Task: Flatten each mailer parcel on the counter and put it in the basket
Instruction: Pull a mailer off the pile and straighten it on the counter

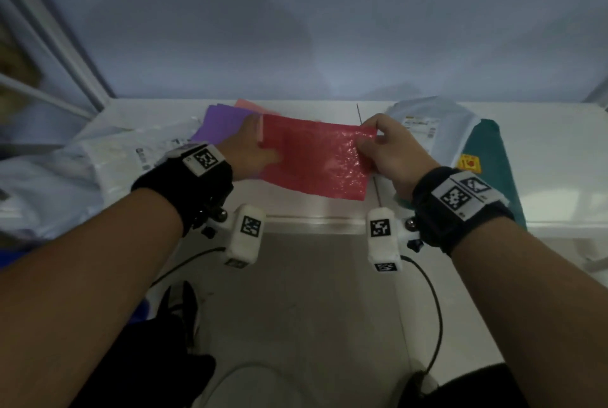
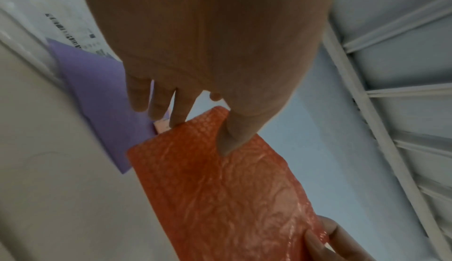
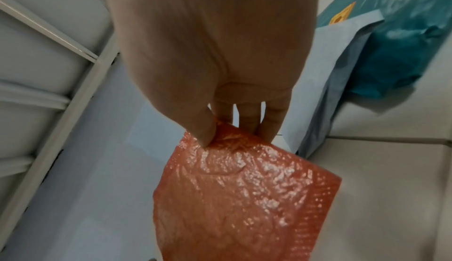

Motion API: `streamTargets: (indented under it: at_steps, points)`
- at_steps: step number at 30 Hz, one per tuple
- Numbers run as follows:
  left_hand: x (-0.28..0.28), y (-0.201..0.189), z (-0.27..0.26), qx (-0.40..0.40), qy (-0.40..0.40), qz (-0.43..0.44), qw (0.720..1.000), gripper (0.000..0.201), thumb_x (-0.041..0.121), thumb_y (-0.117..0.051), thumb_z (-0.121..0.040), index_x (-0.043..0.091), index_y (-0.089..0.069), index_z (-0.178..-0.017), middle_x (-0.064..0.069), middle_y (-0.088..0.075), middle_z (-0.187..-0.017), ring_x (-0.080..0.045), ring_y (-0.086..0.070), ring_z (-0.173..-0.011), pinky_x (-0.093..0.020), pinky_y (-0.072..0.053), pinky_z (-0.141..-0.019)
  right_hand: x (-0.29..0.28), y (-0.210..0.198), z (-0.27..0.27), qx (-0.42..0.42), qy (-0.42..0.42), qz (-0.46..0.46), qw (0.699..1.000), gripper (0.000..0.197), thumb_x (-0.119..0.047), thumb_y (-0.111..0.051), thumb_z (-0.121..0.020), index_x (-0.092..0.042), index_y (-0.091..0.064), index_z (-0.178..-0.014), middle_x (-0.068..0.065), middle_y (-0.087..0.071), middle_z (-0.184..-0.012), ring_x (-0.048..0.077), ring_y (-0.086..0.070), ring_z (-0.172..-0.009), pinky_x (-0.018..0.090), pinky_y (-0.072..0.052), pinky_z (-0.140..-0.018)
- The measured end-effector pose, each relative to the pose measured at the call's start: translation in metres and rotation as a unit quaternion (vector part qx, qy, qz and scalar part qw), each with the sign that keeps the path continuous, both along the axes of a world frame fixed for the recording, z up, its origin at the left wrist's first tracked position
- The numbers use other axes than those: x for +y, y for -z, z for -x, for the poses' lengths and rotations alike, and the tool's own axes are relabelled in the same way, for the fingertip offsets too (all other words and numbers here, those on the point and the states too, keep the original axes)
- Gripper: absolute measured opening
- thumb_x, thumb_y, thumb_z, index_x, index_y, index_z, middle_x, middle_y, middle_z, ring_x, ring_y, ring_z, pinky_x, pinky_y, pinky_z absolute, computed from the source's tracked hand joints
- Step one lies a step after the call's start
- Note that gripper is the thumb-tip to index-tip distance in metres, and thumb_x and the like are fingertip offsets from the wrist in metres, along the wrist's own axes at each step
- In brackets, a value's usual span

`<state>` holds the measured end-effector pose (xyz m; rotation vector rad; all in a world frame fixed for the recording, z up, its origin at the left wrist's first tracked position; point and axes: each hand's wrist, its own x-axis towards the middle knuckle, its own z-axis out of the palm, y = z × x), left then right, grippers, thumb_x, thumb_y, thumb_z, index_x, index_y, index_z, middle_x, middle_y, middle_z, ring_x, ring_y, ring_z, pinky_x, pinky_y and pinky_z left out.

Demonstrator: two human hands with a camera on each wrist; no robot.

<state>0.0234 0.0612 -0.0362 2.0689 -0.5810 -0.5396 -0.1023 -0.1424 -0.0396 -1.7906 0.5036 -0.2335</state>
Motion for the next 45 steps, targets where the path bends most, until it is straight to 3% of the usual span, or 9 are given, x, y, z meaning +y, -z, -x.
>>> streamTargets:
  at_steps: [3,7,11,15,22,27,33,39,45]
  points:
    - [0.002,0.01,-0.019,0.013,-0.006,-0.06,0.998,0.006,0.012,-0.063,-0.091,0.018,-0.061,-0.091,-0.006,-0.07,-0.084,-0.012,-0.06,-0.063,-0.029,-0.054,-0.072,-0.007,0.007,-0.009,0.0,0.01,-0.009,1.0,0.006,-0.008,-0.053,-0.097,-0.009,-0.054,-0.103,0.022,-0.065,-0.09,0.028,-0.062,-0.072,0.055,-0.056,-0.076]
    - [0.01,0.028,-0.028,0.036,-0.014,-0.179,0.983,0.031,0.037,-0.058,-0.094,0.014,-0.06,-0.074,-0.008,-0.058,-0.057,-0.023,-0.049,-0.048,-0.026,-0.041,-0.051,-0.014,0.024,-0.014,0.046,0.047,-0.03,0.997,0.027,-0.021,-0.058,-0.096,-0.014,-0.048,-0.121,0.019,-0.064,-0.096,0.028,-0.061,-0.077,0.043,-0.053,-0.07]
    - [0.017,0.056,-0.023,0.083,-0.041,-0.156,0.983,0.026,0.033,-0.058,-0.095,0.01,-0.062,-0.084,-0.006,-0.054,-0.054,-0.023,-0.044,-0.047,-0.028,-0.038,-0.051,-0.015,0.043,-0.014,0.154,0.007,-0.073,0.985,0.061,-0.017,-0.058,-0.093,-0.024,-0.027,-0.145,0.019,-0.065,-0.107,0.029,-0.063,-0.076,0.048,-0.058,-0.074]
    - [0.024,0.069,-0.014,0.094,-0.05,-0.157,0.982,0.026,0.033,-0.06,-0.093,0.008,-0.062,-0.088,-0.006,-0.051,-0.056,-0.023,-0.044,-0.047,-0.029,-0.037,-0.053,-0.007,0.057,-0.009,0.198,-0.04,0.036,0.979,0.083,-0.011,-0.06,-0.09,-0.018,-0.009,-0.155,0.016,-0.054,-0.132,0.034,-0.064,-0.105,0.053,-0.055,-0.089]
    - [0.005,0.038,-0.021,0.051,-0.049,-0.189,0.979,0.026,0.032,-0.058,-0.094,0.007,-0.061,-0.093,-0.007,-0.052,-0.061,-0.022,-0.044,-0.049,-0.023,-0.035,-0.048,-0.014,0.059,-0.016,0.15,0.02,0.108,0.983,0.073,-0.014,-0.063,-0.085,-0.018,-0.028,-0.148,0.009,-0.053,-0.128,0.029,-0.058,-0.111,0.048,-0.054,-0.093]
    - [-0.01,0.045,-0.019,-0.002,-0.082,-0.203,0.976,0.06,0.029,-0.069,-0.088,0.016,-0.038,-0.137,-0.012,-0.057,-0.094,-0.02,-0.05,-0.057,-0.026,-0.041,-0.046,-0.017,0.067,-0.013,0.155,0.064,0.143,0.975,0.028,-0.012,-0.065,-0.085,-0.017,-0.046,-0.105,0.009,-0.062,-0.095,0.027,-0.062,-0.088,0.041,-0.055,-0.077]
    - [-0.012,0.082,-0.01,-0.071,-0.028,-0.261,0.962,0.077,0.026,-0.071,-0.085,0.012,-0.027,-0.147,-0.015,-0.044,-0.141,-0.032,-0.05,-0.119,-0.03,-0.04,-0.088,-0.012,0.076,-0.008,0.213,-0.031,0.276,0.937,0.016,-0.007,-0.056,-0.086,-0.018,-0.052,-0.075,0.006,-0.062,-0.088,0.024,-0.059,-0.088,0.032,-0.044,-0.075]
    - [-0.02,0.094,-0.016,-0.134,-0.022,-0.345,0.929,0.081,0.049,-0.066,-0.08,0.031,-0.026,-0.148,-0.019,-0.027,-0.148,-0.04,-0.034,-0.131,-0.043,-0.035,-0.107,0.001,0.08,-0.01,0.223,-0.037,0.405,0.886,0.027,-0.028,-0.052,-0.091,-0.013,-0.059,-0.112,0.014,-0.053,-0.118,0.035,-0.053,-0.106,0.046,-0.049,-0.093]
    - [-0.046,0.114,0.012,-0.236,0.116,-0.304,0.916,0.06,0.042,-0.051,-0.09,0.026,-0.033,-0.146,-0.002,-0.032,-0.153,-0.032,-0.031,-0.138,-0.045,-0.025,-0.113,0.019,0.09,-0.011,0.195,-0.048,0.44,0.875,0.032,-0.029,-0.048,-0.092,-0.012,-0.053,-0.119,0.016,-0.051,-0.123,0.037,-0.049,-0.112,0.044,-0.043,-0.091]
